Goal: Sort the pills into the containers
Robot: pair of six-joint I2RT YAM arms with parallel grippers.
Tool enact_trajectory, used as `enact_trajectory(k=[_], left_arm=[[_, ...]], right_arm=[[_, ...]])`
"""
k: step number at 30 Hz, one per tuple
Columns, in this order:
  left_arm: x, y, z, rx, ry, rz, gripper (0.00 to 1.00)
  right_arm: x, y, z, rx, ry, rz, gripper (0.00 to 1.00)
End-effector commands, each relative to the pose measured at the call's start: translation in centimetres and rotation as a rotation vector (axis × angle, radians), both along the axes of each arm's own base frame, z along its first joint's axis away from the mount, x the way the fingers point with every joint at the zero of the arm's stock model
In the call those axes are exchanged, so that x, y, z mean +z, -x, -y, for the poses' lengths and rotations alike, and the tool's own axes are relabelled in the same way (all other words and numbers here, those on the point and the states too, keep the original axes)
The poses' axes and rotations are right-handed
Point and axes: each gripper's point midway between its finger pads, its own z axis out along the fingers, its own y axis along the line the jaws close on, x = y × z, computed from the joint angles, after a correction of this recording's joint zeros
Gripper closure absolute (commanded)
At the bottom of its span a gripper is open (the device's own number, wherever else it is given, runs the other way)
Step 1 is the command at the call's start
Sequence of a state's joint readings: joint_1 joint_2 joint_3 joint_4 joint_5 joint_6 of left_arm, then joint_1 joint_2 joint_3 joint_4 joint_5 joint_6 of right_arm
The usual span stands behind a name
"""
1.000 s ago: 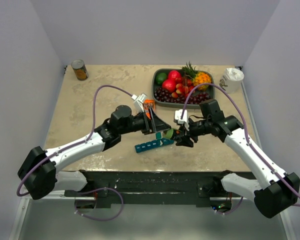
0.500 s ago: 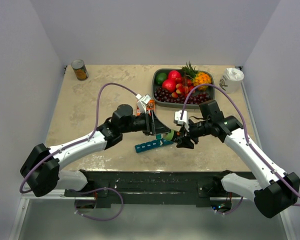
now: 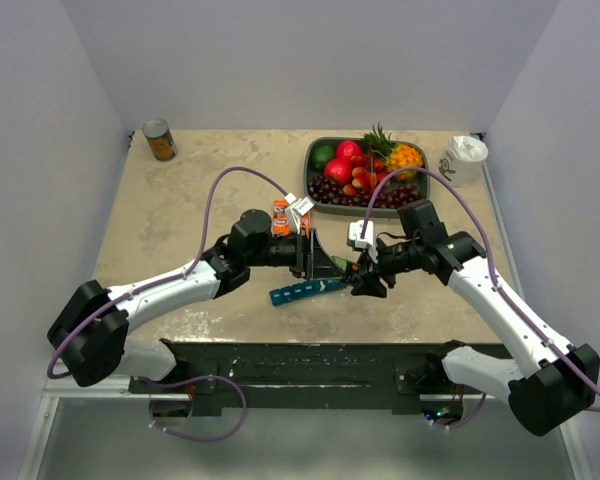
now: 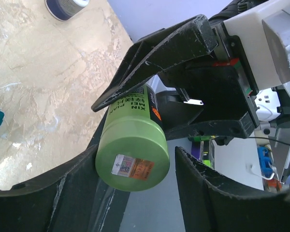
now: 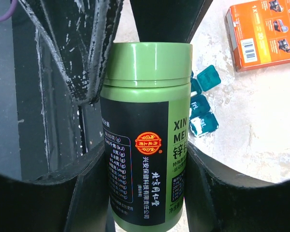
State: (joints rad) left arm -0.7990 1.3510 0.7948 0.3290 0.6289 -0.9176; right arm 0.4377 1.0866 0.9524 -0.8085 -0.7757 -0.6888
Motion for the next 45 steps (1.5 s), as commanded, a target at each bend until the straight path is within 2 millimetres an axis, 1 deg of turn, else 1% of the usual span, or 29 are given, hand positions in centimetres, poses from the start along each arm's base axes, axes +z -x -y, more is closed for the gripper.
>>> enact_trajectory(k=[1, 6, 7, 10, 12, 13, 15, 16, 18, 19, 21, 22, 24, 25, 27, 28, 29, 30, 31, 32, 34, 36, 37, 38, 39, 40, 41, 43, 45], left_arm=[[1.9, 1.4, 0.4, -0.09, 0.06, 0.051, 0.36], [1.6, 1.2, 0.2, -0.084, 0.05, 0.057, 0.62], [1.7, 1.1, 0.1, -0.089, 0.053, 0.083, 0.75], [2.5, 1.4, -0.2, -0.149, 0.083, 0.213, 0.91], [3.5, 3.0, -0.5, -0.272, 0.132, 0.359, 0.94], [3.8, 3.4, -0.7, -0.328, 0.158, 0.511, 0.95], [3.5, 4.0, -1.1, -0.409, 0.147, 0.641, 0.95], [3.3, 3.9, -1.2, -0.454, 0.147, 0.813, 0.95], [2.5, 3.7, -1.6, -0.498, 0.096, 0.925, 0.92], [2.4, 3.2, -1.7, -0.519, 0.086, 1.071, 0.81], [1.7, 1.8, -2.0, -0.488, 0.007, 1.147, 0.65], [2.7, 1.4, -2.0, -0.462, 0.014, 1.217, 0.53], [2.9, 0.8, -2.2, -0.417, 0.009, 1.286, 0.43], [5.1, 0.8, -2.2, -0.361, 0.058, 1.368, 0.35], [5.4, 0.3, -2.6, -0.284, 0.053, 1.396, 0.26], [6.4, 0.5, -3.0, -0.247, 0.075, 1.391, 0.19], [7.2, -0.3, -3.4, -0.181, 0.081, 1.398, 0.14], [7.9, -0.5, -3.8, -0.141, 0.099, 1.365, 0.01], [9.8, 0.1, -4.3, -0.088, 0.179, 1.285, 0.0], [9.4, 0.2, -5.0, -0.083, 0.207, 1.218, 0.0], [10.9, 1.0, -5.8, -0.017, 0.292, 1.021, 0.0], [10.6, 1.0, -6.2, 0.025, 0.301, 0.894, 0.0], [10.5, 1.2, -6.4, 0.049, 0.317, 0.748, 0.0], [10.2, 0.2, -6.5, 0.12, 0.3, 0.645, 0.0], [9.7, -0.2, -6.5, 0.146, 0.28, 0.555, 0.0], [8.1, -0.6, -6.4, 0.166, 0.225, 0.4, 0.0], [8.3, -1.1, -6.3, 0.197, 0.212, 0.336, 0.0], [7.3, -1.5, -6.1, 0.231, 0.188, 0.157, 0.0], [7.4, -1.3, -5.8, 0.229, 0.195, 0.093, 0.0]], right_arm=[[1.6, -1.1, -1.0, 0.01, -0.06, 0.07, 1.0], [1.6, -0.9, -1.1, 0.014, -0.071, 0.057, 1.0], [1.6, -0.8, -1.2, 0.015, -0.075, 0.052, 1.0], [1.5, -0.2, -1.6, 0.031, -0.105, 0.012, 1.0], [1.5, 0.3, -2.0, 0.051, -0.131, -0.028, 1.0], [1.8, 1.0, -2.4, 0.075, -0.167, -0.065, 1.0], [1.8, 1.5, -2.9, 0.102, -0.191, -0.118, 1.0], [2.1, 2.3, -3.2, 0.136, -0.226, -0.162, 1.0], [2.1, 2.7, -3.6, 0.164, -0.248, -0.221, 1.0], [2.4, 3.3, -3.8, 0.186, -0.271, -0.251, 1.0], [2.5, 3.3, -4.1, 0.199, -0.287, -0.286, 1.0], [2.6, 3.4, -4.2, 0.206, -0.292, -0.296, 1.0], [2.7, 3.5, -4.3, 0.215, -0.305, -0.312, 1.0], [2.6, 3.5, -4.3, 0.217, -0.307, -0.312, 1.0], [2.4, 3.5, -4.3, 0.217, -0.303, -0.308, 1.0], [2.4, 3.3, -4.3, 0.215, -0.3, -0.296, 1.0], [2.4, 3.3, -4.2, 0.211, -0.296, -0.286, 1.0], [2.2, 3.0, -4.1, 0.2, -0.281, -0.272, 1.0], [2.3, 3.0, -4.0, 0.197, -0.275, -0.254, 1.0], [2.3, 2.8, -3.9, 0.193, -0.269, -0.239, 1.0], [2.0, 2.5, -3.7, 0.177, -0.243, -0.211, 1.0], [2.0, 2.3, -3.6, 0.168, -0.232, -0.186, 1.0], [1.9, 2.0, -3.5, 0.159, -0.221, -0.169, 1.0], [2.0, 2.0, -3.4, 0.154, -0.218, -0.157, 1.0], [1.9, 1.8, -3.3, 0.147, -0.211, -0.149, 1.0], [1.8, 1.5, -3.2, 0.131, -0.196, -0.139, 1.0], [1.6, 1.3, -3.1, 0.121, -0.188, -0.137, 1.0], [1.6, 1.1, -3.1, 0.107, -0.183, -0.124, 1.0], [1.3, 0.8, -3.0, 0.089, -0.175, -0.121, 1.0]])
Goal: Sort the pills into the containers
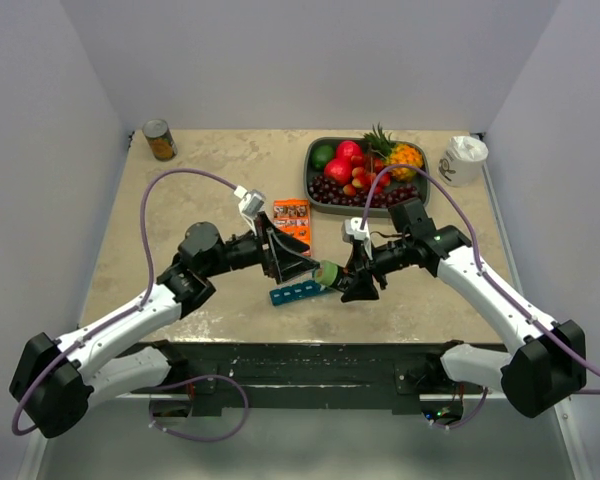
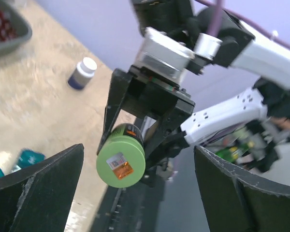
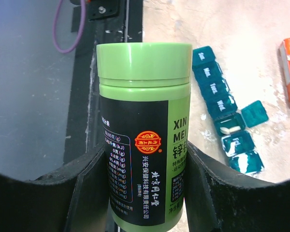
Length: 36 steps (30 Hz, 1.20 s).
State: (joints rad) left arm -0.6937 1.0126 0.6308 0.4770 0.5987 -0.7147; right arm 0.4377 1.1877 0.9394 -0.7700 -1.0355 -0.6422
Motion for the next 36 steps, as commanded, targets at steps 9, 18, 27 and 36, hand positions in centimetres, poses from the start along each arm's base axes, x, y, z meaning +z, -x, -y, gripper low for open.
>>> enact_trajectory(k=[9, 18, 27, 36], left_arm=[[-2.2, -1.3, 3.4, 0.099, -0.096, -0.406, 0.01], [-3.8, -1.1, 4.3, 0.077, -0.18, -0.384, 0.29], [-2.6, 2.0, 5.2, -0.194, -0.158, -0.044, 1.0], [-0.2, 4.3, 4.7, -0.379, -0.083, 0.923, 1.0]], right_arm=[[0.9, -1.7, -0.3, -0.05, -0.007, 0.077, 1.0], [0.8, -1.7, -0.3, -0.054, -0.007, 0.074, 1.0], [0.9, -1.3, -0.4, -0.039, -0.025, 0.058, 1.0], [0.9, -0.7, -0.6, -0.005, -0.049, 0.052, 1.0]])
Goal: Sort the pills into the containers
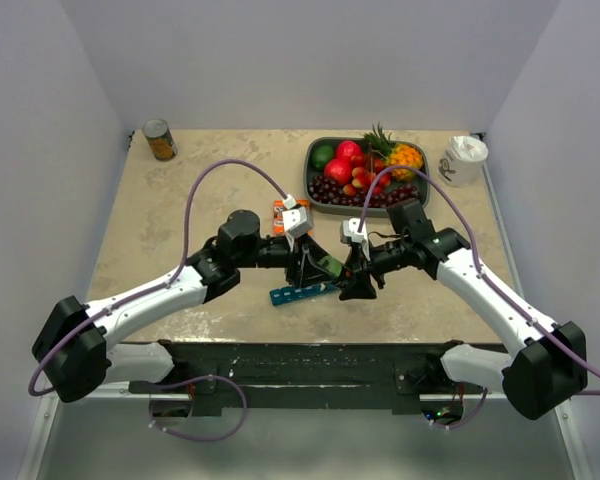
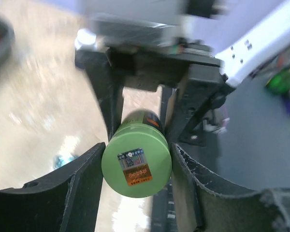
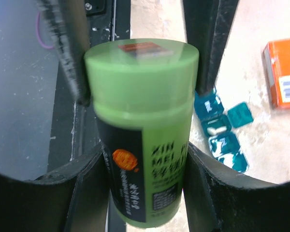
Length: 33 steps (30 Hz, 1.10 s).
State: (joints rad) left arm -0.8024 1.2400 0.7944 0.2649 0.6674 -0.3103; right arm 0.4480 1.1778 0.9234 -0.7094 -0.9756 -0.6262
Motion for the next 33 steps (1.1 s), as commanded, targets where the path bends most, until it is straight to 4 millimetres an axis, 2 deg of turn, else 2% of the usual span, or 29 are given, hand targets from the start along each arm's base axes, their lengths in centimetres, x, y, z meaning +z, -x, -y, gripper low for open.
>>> enact_trajectory(k=[1, 2, 5, 7, 8, 9, 11, 12, 13, 14, 15, 16, 20, 21, 22, 23, 24, 25, 26, 27, 33], left_arm=[[4.7, 3.5, 0.3, -0.293, 0.201, 0.713, 0.98], [4.9, 2.9, 0.3, -0.261, 0.201, 0.749, 0.83], [5.8, 1.5, 0.3, -0.185, 0.21, 0.793, 0.68], [6.0, 1.4, 0.2, -0.177, 0.213, 0.771, 0.65], [6.1, 1.2, 0.1, -0.164, 0.213, 0.755, 0.56], [6.2, 1.4, 0.0, -0.161, 0.215, 0.717, 0.55], [6.3, 1.2, -0.3, -0.137, 0.215, 0.677, 0.31], [6.7, 1.4, -0.7, -0.126, 0.225, 0.629, 0.28], [6.5, 1.3, -1.1, -0.115, 0.223, 0.603, 0.16], [6.6, 1.2, -1.3, -0.095, 0.225, 0.577, 0.11], [7.2, 1.7, -1.7, -0.084, 0.248, 0.524, 0.1], [7.0, 1.7, -2.0, -0.07, 0.249, 0.487, 0.02], [7.9, 0.3, -2.7, 0.071, 0.262, 0.3, 0.01], [7.0, -0.1, -2.7, 0.105, 0.233, 0.193, 0.01], [7.5, -0.9, -2.6, 0.155, 0.227, 0.148, 0.01], [6.7, -1.4, -2.3, 0.171, 0.195, 0.091, 0.01], [5.0, -1.5, -2.2, 0.19, 0.128, -0.015, 0.01], [5.6, -1.8, -2.0, 0.196, 0.118, -0.047, 0.01], [4.5, -2.1, -1.6, 0.204, 0.082, -0.095, 0.01], [3.6, -2.0, -1.6, 0.211, 0.05, -0.154, 0.01], [3.8, -0.8, -1.1, 0.165, 0.076, -0.197, 0.01]], right_arm=[[1.4, 0.4, -0.5, 0.025, -0.073, -0.001, 1.0], [1.4, 0.5, -0.5, 0.026, -0.073, -0.001, 1.0], [1.3, 0.5, -0.5, 0.029, -0.077, 0.002, 1.0], [1.4, 0.5, -0.5, 0.028, -0.077, 0.003, 1.0], [1.3, 0.4, -0.5, 0.028, -0.075, 0.002, 1.0], [1.4, 0.4, -0.5, 0.028, -0.076, 0.005, 1.0], [1.4, 0.4, -0.4, 0.027, -0.073, 0.011, 1.0], [1.4, 0.5, -0.4, 0.029, -0.073, 0.011, 1.0], [1.4, 0.4, -0.4, 0.027, -0.074, 0.017, 1.0], [1.4, 0.5, -0.4, 0.027, -0.072, 0.018, 1.0], [1.4, 0.5, -0.4, 0.028, -0.074, 0.02, 1.0], [1.4, 0.5, -0.4, 0.027, -0.071, 0.018, 1.0], [1.4, 0.4, -0.4, 0.026, -0.071, 0.021, 1.0], [1.4, 0.4, -0.4, 0.025, -0.069, 0.024, 1.0], [1.3, 0.3, -0.3, 0.023, -0.068, 0.023, 1.0], [1.4, 0.3, -0.3, 0.022, -0.068, 0.026, 1.0], [1.3, 0.3, -0.3, 0.021, -0.065, 0.024, 1.0], [1.3, 0.3, -0.3, 0.019, -0.063, 0.027, 1.0], [1.3, 0.2, -0.3, 0.016, -0.061, 0.028, 1.0], [1.2, 0.2, -0.3, 0.015, -0.058, 0.028, 1.0], [1.2, 0.1, -0.3, 0.012, -0.058, 0.028, 1.0]])
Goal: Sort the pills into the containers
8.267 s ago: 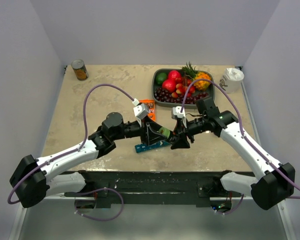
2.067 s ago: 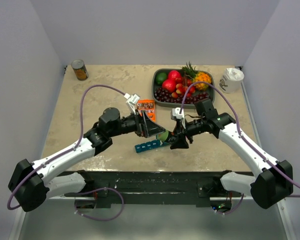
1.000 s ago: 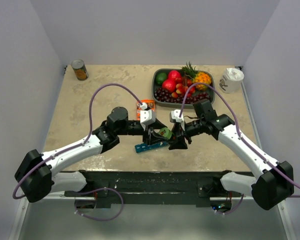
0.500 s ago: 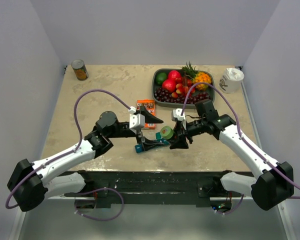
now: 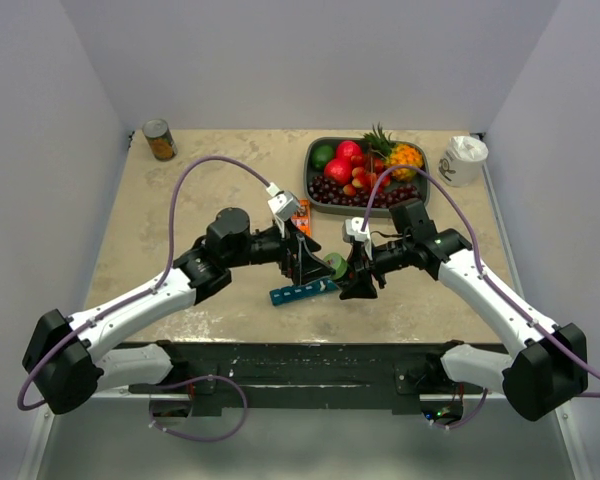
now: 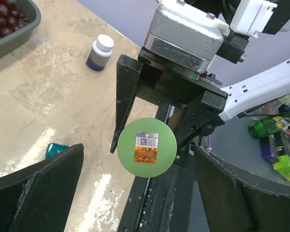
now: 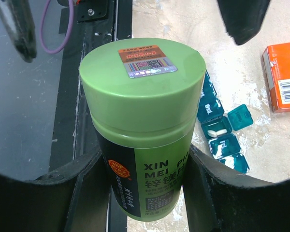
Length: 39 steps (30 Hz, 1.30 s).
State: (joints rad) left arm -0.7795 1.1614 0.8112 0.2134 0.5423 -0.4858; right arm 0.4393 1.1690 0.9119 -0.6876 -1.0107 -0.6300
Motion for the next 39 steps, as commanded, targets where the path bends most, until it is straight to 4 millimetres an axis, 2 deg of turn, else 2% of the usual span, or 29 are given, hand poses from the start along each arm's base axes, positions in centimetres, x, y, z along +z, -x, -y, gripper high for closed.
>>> enact_trajectory(k=[1, 5, 12, 15, 16, 17, 18, 19, 20, 22, 24, 25, 26, 28, 29, 30, 33, 39], left_arm=[[1.2, 0.7, 0.4, -0.01, 0.033, -0.067, 0.01], [0.9, 0.8, 1.2, -0.029, 0.01, -0.062, 0.02], [0.2, 0.3, 2.1, -0.023, -0.068, -0.002, 0.14], [-0.2, 0.1, 2.2, -0.032, -0.095, 0.025, 0.27], [-0.2, 0.4, 2.3, -0.056, -0.098, 0.035, 0.44], [-0.7, 0.4, 2.2, -0.076, -0.12, 0.064, 0.54], [-0.9, 0.6, 2.2, -0.095, -0.13, 0.084, 0.61], [-1.1, 1.7, 2.3, -0.171, -0.13, 0.106, 0.67], [-1.6, 2.0, 2.0, -0.218, -0.154, 0.188, 0.69], [-2.5, 2.9, 1.4, -0.281, -0.187, 0.241, 0.68], [-3.1, 2.7, 0.7, -0.293, -0.226, 0.337, 0.63], [-2.9, 1.8, 0.4, -0.241, -0.243, 0.352, 0.47], [-2.1, 1.5, 0.3, -0.209, -0.226, 0.351, 0.38], [-1.0, 1.3, 0.4, -0.172, -0.185, 0.336, 0.22], [0.8, 1.3, 0.7, -0.148, -0.119, 0.34, 0.18], [1.0, 1.5, 0.7, -0.146, -0.1, 0.331, 0.13], [1.9, 1.6, 0.9, -0.131, -0.052, 0.301, 0.1], [1.7, 1.4, 1.3, -0.122, -0.045, 0.261, 0.1]], right_arm=[[0.8, 0.0, -0.1, -0.002, -0.023, 0.021, 1.0], [0.8, 0.0, -0.1, -0.001, -0.024, 0.017, 1.0], [0.7, 0.0, -0.1, -0.004, -0.021, 0.014, 1.0], [0.7, -0.1, -0.1, -0.005, -0.021, 0.012, 1.0], [0.8, 0.0, -0.2, -0.003, -0.023, 0.013, 1.0], [0.8, 0.0, -0.1, -0.004, -0.023, 0.013, 1.0], [0.8, 0.0, -0.1, -0.004, -0.023, 0.015, 1.0], [0.8, 0.1, -0.1, -0.003, -0.022, 0.012, 1.0], [0.8, 0.1, -0.1, -0.003, -0.021, 0.01, 1.0], [0.8, 0.1, -0.1, -0.001, -0.025, 0.01, 1.0], [0.8, 0.1, -0.1, -0.001, -0.025, 0.012, 1.0], [0.8, 0.1, -0.1, -0.001, -0.025, 0.01, 1.0], [0.8, 0.1, -0.1, -0.002, -0.024, 0.011, 1.0], [0.7, 0.1, -0.1, -0.002, -0.023, 0.011, 1.0], [0.7, 0.1, -0.1, 0.0, -0.022, 0.008, 1.0], [0.7, 0.1, -0.1, 0.0, -0.022, 0.008, 1.0], [0.7, 0.1, -0.1, 0.001, -0.023, 0.007, 1.0], [0.8, 0.1, -0.1, 0.0, -0.024, 0.01, 1.0]])
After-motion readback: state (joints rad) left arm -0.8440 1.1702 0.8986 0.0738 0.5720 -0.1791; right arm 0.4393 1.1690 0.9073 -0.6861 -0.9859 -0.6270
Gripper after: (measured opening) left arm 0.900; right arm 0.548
